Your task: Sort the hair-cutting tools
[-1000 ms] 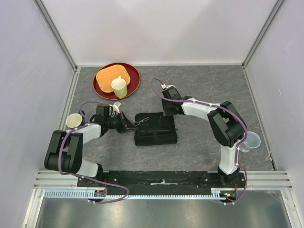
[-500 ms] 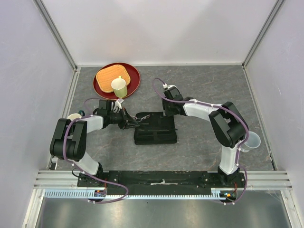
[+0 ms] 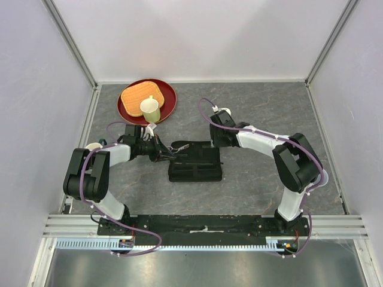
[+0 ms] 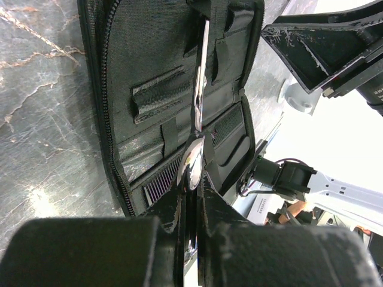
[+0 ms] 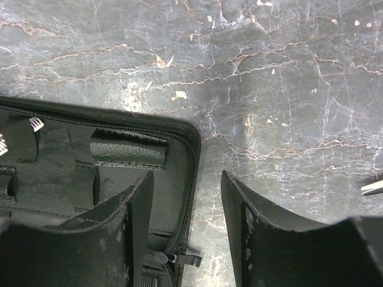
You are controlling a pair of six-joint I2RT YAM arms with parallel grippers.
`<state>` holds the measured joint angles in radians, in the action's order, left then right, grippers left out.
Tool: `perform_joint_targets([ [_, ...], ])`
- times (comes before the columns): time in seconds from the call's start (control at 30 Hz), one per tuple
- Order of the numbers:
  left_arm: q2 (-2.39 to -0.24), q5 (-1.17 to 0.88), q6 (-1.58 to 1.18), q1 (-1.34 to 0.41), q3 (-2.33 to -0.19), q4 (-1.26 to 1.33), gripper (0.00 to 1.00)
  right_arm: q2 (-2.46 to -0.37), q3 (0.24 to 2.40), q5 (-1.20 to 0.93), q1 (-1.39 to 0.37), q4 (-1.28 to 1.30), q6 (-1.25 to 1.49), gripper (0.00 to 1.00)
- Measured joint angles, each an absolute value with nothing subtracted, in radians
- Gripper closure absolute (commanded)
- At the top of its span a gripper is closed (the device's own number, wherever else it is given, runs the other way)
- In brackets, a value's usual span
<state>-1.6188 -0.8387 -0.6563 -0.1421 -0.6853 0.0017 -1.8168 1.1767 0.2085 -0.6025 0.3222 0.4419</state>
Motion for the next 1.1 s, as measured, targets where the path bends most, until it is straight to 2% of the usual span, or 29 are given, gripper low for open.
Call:
perform_joint_targets([
  [0.07, -1.619, -0.839, -0.656, -0.142, -0.685, 0.001, 0.98, -1.821, 1.177, 0.208, -0.602, 0.336, 0.442, 0.48],
  [0.1, -1.619, -0.839, -0.655, -0.142, -0.685, 0.001, 0.98, -1.827, 1.177, 0.208, -0.602, 0.337, 0.441, 0.55],
  [0.17, -1.619, -0.838, -0.654, -0.142, -0.685, 0.0, 0.98, -1.848, 1.177, 0.207, -0.602, 0.341, 0.437, 0.64],
  [0.2, -1.619, -0.838, -0.653, -0.142, -0.685, -0.001, 0.97, -1.861, 1.179, 0.205, -0.601, 0.346, 0.435, 0.74],
  [0.3, -1.626, -0.84, -0.649, -0.142, -0.691, -0.009, 0.85, -1.885, 1.208, 0.193, -0.599, 0.351, 0.431, 0.91],
  [0.37, -1.629, -0.838, -0.646, -0.142, -0.696, -0.019, 0.76, -1.9, 1.227, 0.198, -0.597, 0.366, 0.426, 0.95],
  [0.4, -1.632, -0.831, -0.644, -0.142, -0.699, -0.029, 0.67, -1.901, 1.232, 0.197, -0.597, 0.371, 0.422, 0.96],
  [0.47, -1.647, -0.792, -0.64, -0.144, -0.7, -0.057, 0.59, -1.907, 1.24, 0.193, -0.594, 0.382, 0.423, 0.97],
  [0.5, -1.66, -0.758, -0.642, -0.146, -0.701, -0.079, 0.46, -1.909, 1.243, 0.193, -0.593, 0.385, 0.422, 0.97],
  [0.73, -1.657, -0.69, -0.654, -0.154, -0.723, -0.133, 0.29, -1.911, 1.245, 0.193, -0.593, 0.386, 0.422, 0.95],
  [0.8, -1.647, -0.683, -0.655, -0.155, -0.724, -0.137, 0.21, -1.911, 1.245, 0.193, -0.593, 0.386, 0.423, 0.95],
  [0.9, -1.621, -0.64, -0.654, -0.159, -0.727, -0.164, 0.17, -1.911, 1.245, 0.193, -0.593, 0.386, 0.423, 0.95],
  [1.0, -1.595, -0.598, -0.652, -0.159, -0.727, -0.193, 0.19, -1.911, 1.245, 0.192, -0.593, 0.386, 0.423, 0.95],
  [1.07, -1.581, -0.566, -0.649, -0.159, -0.727, -0.214, 0.26, -1.911, 1.245, 0.191, -0.593, 0.386, 0.424, 0.95],
  [1.1, -1.576, -0.552, -0.648, -0.159, -0.728, -0.223, 0.37, -1.911, 1.245, 0.19, -0.593, 0.386, 0.424, 0.95],
])
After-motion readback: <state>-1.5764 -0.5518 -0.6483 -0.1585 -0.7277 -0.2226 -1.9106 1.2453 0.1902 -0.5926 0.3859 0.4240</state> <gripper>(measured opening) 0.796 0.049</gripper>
